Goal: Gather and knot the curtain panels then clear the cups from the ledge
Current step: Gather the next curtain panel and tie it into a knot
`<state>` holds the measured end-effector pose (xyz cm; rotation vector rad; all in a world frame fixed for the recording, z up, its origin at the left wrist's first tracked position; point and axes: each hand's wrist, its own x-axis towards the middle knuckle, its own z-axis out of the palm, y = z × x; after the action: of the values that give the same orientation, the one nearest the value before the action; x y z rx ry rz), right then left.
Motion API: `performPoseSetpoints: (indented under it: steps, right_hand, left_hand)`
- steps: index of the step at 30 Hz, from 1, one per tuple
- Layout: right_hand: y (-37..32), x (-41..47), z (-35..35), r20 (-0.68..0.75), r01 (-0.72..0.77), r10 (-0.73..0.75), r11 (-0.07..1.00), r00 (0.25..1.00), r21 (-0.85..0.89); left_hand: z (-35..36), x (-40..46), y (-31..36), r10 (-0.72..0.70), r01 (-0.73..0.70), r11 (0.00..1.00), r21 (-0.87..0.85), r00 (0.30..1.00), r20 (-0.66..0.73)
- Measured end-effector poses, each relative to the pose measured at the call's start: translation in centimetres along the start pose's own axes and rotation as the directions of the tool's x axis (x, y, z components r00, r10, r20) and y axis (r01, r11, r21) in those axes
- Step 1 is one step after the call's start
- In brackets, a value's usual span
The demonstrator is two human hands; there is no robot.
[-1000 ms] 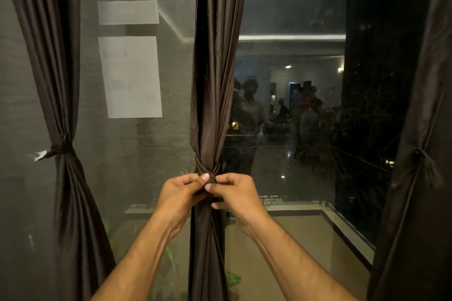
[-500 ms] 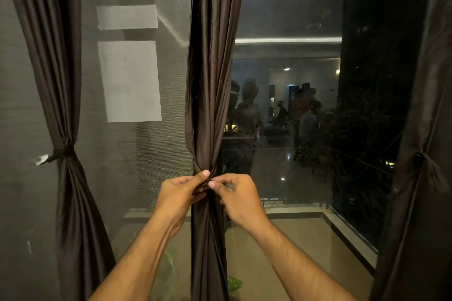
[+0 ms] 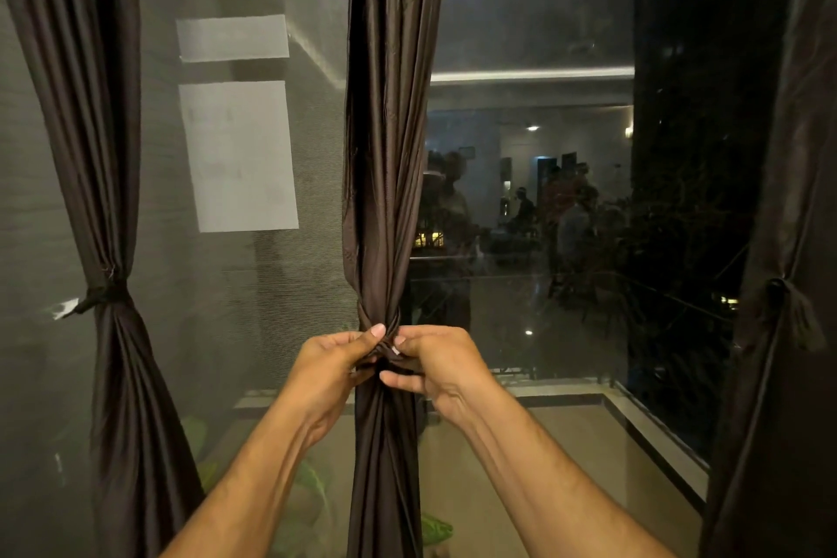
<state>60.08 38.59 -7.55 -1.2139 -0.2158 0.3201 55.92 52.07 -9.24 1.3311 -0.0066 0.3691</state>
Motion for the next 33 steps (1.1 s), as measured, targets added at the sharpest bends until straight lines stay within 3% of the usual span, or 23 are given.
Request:
performPoseSetpoints:
  steps: [4, 8, 13, 19, 26, 30, 33]
  right_hand:
    - [-0.3, 0.2, 0.1, -0.021, -0.016, 0.015, 0.999, 1.0, -0.049]
    - [-0.7, 1.2, 0.2, -0.086, -0.004, 0.007, 1.0, 0.996, 0.031]
    - [-0.5, 0.7, 0.5, -0.023, -0.006, 0.009, 0.99, 1.0, 0.142]
    - [-0.4, 1.1, 1.9, -0.082, 0.025, -0.005, 0.971, 0.997, 0.238]
    - [-0.4, 1.0, 2.0, -0.091, 0.004, 0.001, 0.998, 0.996, 0.056]
    - [-0.3, 0.9, 0.9, -0.105, 0.076, -0.099, 0.977, 0.99, -0.2]
    - [0.0, 0.7, -0.4, -0.116, 0.077, -0.156, 0.858, 0.981, -0.508]
  left_hand:
    - [-0.1, 0.0, 0.1, 0.006, -0.007, 1.0, 0.03, 1.0, 0.019]
    - [0.1, -0.1, 0.0, 0.017, -0.019, 0.996, 0.091, 1.0, 0.022]
    - [-0.3, 0.0, -0.3, 0.044, -0.041, 0.987, 0.158, 0.999, -0.019]
    - [0.2, -0.2, -0.5, 0.0, 0.003, 0.998, 0.07, 0.999, -0.049]
    - [0.9, -0.7, -1.0, -0.067, 0.056, 0.994, -0.093, 0.991, -0.117]
    - [1.2, -0.8, -1.0, 0.013, -0.004, 0.999, 0.052, 0.986, -0.164]
    - [1.1, -1.1, -1.1, 0.084, -0.05, 0.98, 0.194, 0.981, -0.173]
